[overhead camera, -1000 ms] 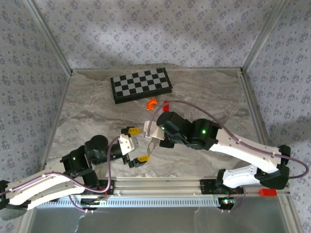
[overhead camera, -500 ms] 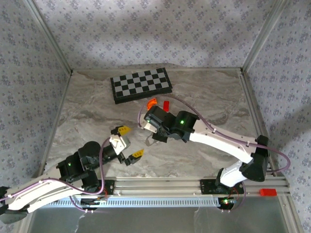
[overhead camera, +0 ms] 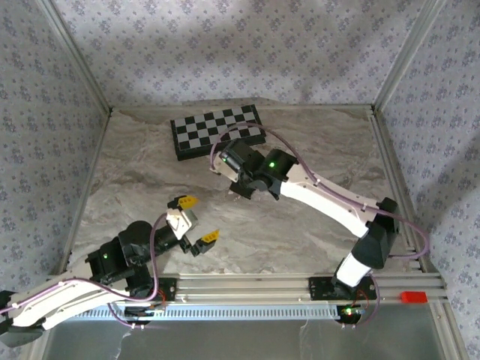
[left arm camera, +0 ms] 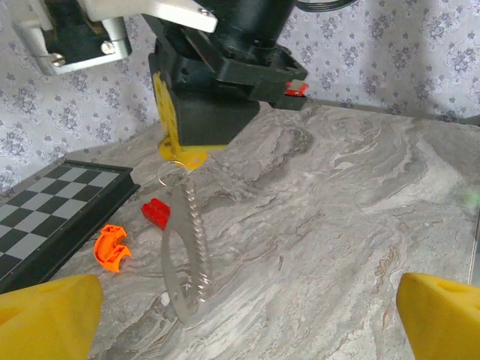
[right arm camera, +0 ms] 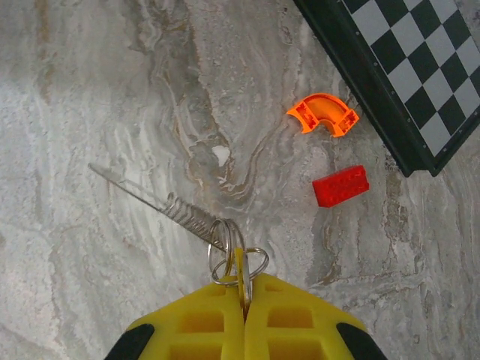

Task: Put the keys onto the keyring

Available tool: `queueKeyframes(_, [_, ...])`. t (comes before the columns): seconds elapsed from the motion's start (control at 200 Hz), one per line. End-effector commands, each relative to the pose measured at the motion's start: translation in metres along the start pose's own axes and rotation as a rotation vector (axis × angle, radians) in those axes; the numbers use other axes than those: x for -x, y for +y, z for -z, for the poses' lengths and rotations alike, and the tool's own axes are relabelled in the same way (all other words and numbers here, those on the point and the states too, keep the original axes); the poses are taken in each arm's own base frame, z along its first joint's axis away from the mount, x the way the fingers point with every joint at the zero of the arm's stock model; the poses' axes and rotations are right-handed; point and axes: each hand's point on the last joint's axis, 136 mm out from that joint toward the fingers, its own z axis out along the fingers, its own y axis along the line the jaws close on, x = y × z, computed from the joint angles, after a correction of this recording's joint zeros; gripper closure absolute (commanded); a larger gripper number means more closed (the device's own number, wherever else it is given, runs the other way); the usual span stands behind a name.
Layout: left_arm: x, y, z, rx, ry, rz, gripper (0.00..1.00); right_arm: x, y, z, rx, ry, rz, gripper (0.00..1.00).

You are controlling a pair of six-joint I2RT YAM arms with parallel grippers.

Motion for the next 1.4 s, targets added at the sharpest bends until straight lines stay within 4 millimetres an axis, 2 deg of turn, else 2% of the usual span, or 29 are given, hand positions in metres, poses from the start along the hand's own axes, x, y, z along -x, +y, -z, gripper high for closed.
queueKeyframes(0.0, [0.0, 0.005, 0.002, 0.027, -0.007, 0.021, 0.01, 0.003, -0.015, 0.002, -0.012, 0.013, -0.033, 1.0])
queueKeyframes(0.285, [0.004, 0.007, 0.008, 0.032, -0.033, 0.024, 0.01, 0.002, -0.034, -0.012, -0.021, 0.066, -0.066, 1.0])
queueKeyframes(0.68, [-0.004, 0.013, 0.006, 0.073, -0.05, 0.042, 0.01, 0.005, -0.054, -0.041, -0.028, 0.093, -0.12, 1.0])
queueKeyframes(0.99, [-0.009, 0.008, 0.003, 0.053, -0.039, 0.044, 0.01, -0.017, -0.04, -0.056, -0.014, 0.182, -0.124, 1.0])
queueKeyframes(1.094, [-0.008, 0.009, 0.003, 0.053, -0.043, 0.046, 0.01, -0.022, -0.035, -0.053, -0.009, 0.186, -0.126, 1.0])
queueKeyframes(1.394, [-0.005, 0.008, 0.002, 0.048, -0.055, 0.05, 0.01, -0.047, -0.005, -0.047, 0.033, 0.228, -0.14, 1.0])
